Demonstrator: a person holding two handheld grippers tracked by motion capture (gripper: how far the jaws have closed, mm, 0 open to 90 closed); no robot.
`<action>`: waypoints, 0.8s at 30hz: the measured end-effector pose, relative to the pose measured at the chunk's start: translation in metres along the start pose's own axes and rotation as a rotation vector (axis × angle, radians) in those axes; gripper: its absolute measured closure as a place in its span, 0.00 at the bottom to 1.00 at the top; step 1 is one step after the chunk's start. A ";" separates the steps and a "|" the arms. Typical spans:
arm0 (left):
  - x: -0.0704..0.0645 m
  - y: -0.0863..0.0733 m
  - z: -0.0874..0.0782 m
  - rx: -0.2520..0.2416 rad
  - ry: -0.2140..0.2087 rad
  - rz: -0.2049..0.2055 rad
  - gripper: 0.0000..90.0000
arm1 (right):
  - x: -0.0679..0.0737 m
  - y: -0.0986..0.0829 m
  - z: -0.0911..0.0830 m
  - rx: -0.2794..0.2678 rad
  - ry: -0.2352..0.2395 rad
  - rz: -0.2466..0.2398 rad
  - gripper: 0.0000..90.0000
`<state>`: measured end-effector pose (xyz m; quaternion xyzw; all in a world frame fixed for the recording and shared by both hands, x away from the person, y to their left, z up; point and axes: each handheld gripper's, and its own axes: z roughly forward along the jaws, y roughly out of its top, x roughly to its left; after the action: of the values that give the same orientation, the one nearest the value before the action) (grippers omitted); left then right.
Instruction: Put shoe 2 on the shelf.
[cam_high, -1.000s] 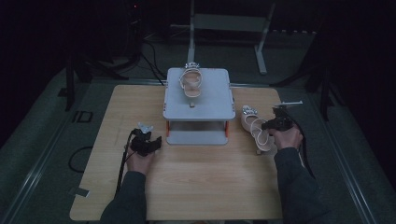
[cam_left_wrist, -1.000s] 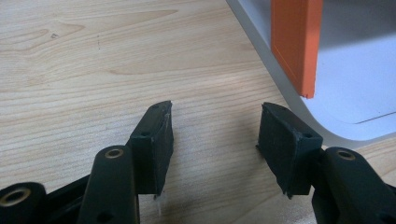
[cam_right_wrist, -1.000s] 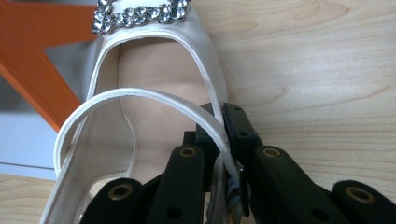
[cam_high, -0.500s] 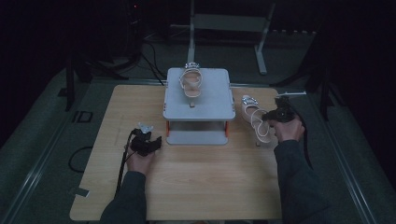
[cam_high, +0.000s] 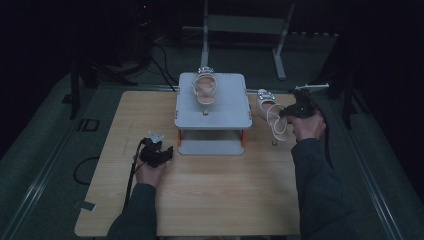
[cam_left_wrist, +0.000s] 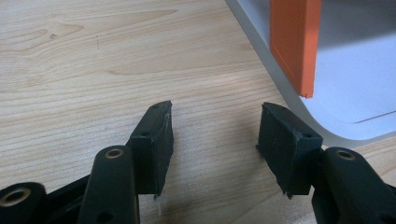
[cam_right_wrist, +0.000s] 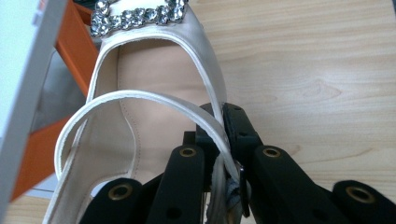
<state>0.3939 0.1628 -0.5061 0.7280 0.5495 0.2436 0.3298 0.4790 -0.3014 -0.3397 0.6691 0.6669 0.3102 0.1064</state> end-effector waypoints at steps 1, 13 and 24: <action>0.000 0.000 0.000 0.000 0.000 0.001 0.50 | 0.001 0.002 -0.002 -0.001 0.000 0.001 0.96; 0.000 0.000 0.000 -0.001 -0.002 -0.001 0.50 | 0.018 0.025 -0.023 -0.020 0.009 0.008 0.96; 0.000 0.000 0.000 0.001 -0.003 0.000 0.50 | 0.040 0.043 -0.042 -0.030 0.007 0.008 0.96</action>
<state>0.3936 0.1625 -0.5060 0.7286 0.5491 0.2422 0.3302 0.4876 -0.2780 -0.2723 0.6688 0.6600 0.3231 0.1128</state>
